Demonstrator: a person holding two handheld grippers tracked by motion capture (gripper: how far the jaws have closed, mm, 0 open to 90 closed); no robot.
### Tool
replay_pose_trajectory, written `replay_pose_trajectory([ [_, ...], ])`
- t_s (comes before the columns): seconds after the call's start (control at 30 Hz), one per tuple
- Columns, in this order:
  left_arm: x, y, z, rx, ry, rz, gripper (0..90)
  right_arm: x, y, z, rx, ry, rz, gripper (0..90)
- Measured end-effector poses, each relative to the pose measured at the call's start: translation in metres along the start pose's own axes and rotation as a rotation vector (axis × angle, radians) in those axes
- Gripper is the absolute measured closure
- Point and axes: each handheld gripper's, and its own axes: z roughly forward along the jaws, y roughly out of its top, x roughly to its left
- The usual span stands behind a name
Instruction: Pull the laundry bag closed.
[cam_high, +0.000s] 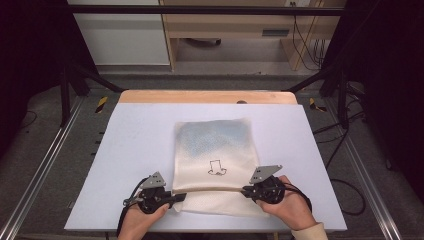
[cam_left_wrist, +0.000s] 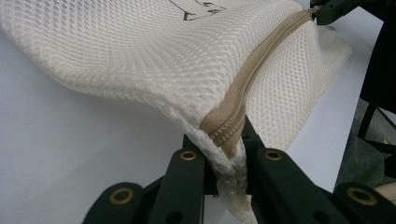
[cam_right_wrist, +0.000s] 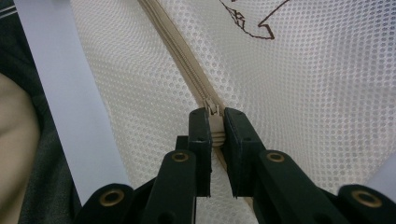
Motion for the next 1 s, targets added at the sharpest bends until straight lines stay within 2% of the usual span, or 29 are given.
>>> replay_pose_trajectory([
  [0.37, -0.0001, -0.0001, 0.0000, 0.000, 0.000, -0.001, 84.1, -0.0038, -0.0056, -0.0025, 0.005, -0.010, 0.005, 82.0],
  [0.43, -0.0001, 0.0000, 0.0001, 0.000, 0.000, 0.000, 84.1, -0.0034, -0.0060, -0.0029, 0.002, -0.009, 0.018, 82.1],
  [1.0, 0.0002, 0.0003, -0.0006, 0.000, 0.001, 0.000, 84.1, -0.0056, -0.0103, -0.0057, 0.000, -0.017, 0.012, 82.0],
])
